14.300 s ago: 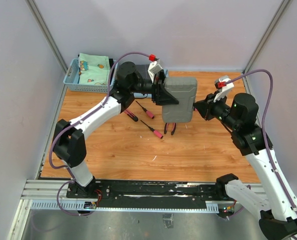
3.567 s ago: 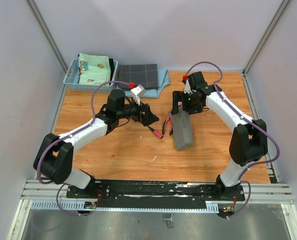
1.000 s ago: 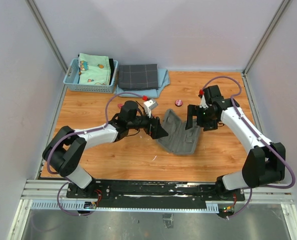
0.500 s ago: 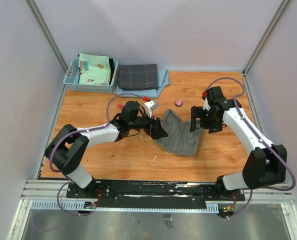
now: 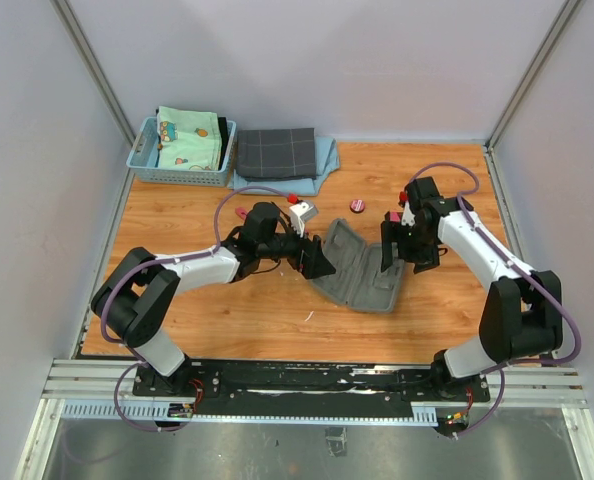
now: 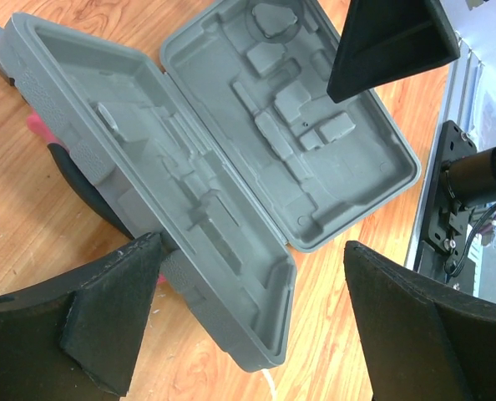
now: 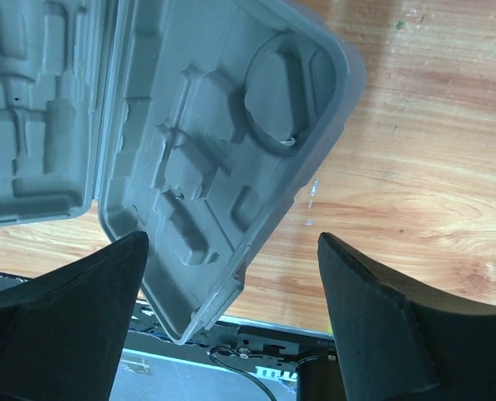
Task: Pack the tool kit
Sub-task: Open the toolbox at the center of the board.
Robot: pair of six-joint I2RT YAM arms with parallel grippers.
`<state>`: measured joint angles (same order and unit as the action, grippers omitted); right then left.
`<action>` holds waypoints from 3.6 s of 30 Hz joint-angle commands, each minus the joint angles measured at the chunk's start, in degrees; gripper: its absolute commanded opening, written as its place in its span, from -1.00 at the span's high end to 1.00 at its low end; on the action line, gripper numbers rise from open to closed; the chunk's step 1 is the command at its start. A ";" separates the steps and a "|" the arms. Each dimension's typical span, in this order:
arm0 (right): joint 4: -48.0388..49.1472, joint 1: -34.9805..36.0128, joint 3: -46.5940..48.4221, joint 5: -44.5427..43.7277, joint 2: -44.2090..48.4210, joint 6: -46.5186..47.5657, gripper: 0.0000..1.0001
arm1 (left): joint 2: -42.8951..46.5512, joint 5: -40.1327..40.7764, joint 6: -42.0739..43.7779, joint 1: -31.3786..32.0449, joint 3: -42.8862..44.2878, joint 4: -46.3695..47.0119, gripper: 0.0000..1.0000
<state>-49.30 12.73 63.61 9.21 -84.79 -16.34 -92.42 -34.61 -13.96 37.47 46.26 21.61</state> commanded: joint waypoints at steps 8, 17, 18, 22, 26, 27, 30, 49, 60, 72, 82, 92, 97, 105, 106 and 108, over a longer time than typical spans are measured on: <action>-1.06 -3.24 1.13 0.27 -1.26 1.96 -0.24 | -0.33 -0.85 1.25 1.29 0.76 0.59 -0.82; -3.61 -4.44 0.40 -0.06 -0.63 3.51 -0.08 | -2.54 -0.94 2.79 1.60 3.98 -1.03 -0.82; -3.86 -4.45 0.04 0.09 -0.31 3.51 -0.02 | -3.55 -0.84 3.01 1.60 5.12 -1.57 -0.81; -4.67 -4.48 -2.15 0.14 2.03 3.21 0.06 | -5.97 -0.06 3.47 1.55 8.49 -2.21 -0.77; -5.88 -4.45 -3.90 0.28 5.01 2.64 0.05 | -8.69 0.12 4.17 1.59 12.00 -3.03 -0.77; -6.09 -4.43 -4.39 0.72 5.72 2.45 0.05 | -9.30 -0.11 4.26 1.62 12.88 -3.07 -0.77; -6.76 -4.45 -5.85 2.89 8.13 1.45 0.05 | -11.51 -0.96 4.21 1.60 15.84 -3.24 -0.77; 1.64 -4.56 4.05 -0.18 16.92 18.03 -0.97 | -0.87 0.02 6.13 2.00 14.58 -6.45 -0.86; 27.83 -4.47 0.66 15.49 4.65 32.19 -0.58 | 15.15 4.32 12.25 1.18 2.84 -11.14 -0.92; 29.54 0.73 7.08 15.82 -14.24 35.91 0.08 | 17.01 3.51 11.19 -1.76 0.46 -11.23 -0.92; 28.87 1.17 9.72 15.69 -20.98 36.06 0.38 | 16.85 2.89 10.53 -2.27 -0.16 -10.71 -0.92; 25.36 1.16 12.87 16.03 -25.01 36.83 0.85 | 16.31 2.37 10.18 -2.58 0.06 -10.54 -0.92; 23.31 1.17 14.78 14.00 -23.63 34.20 0.98 | 16.14 2.35 10.13 -2.67 0.06 -10.44 -0.92; 19.68 0.80 12.85 4.25 -14.47 23.44 0.99 | 16.00 2.44 9.76 -2.76 0.06 -10.25 -0.92; 19.67 0.74 11.87 2.91 -12.89 22.14 0.99 | 15.97 2.37 9.62 -2.76 0.06 -10.12 -0.92; 19.17 0.36 10.28 0.85 -9.75 19.30 0.99 | 15.91 2.31 9.40 -2.76 0.06 -9.96 -0.92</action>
<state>-27.62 13.26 75.96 15.31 -102.28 11.25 -77.08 -31.62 -4.12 35.20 46.46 10.13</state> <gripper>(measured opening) 0.054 0.961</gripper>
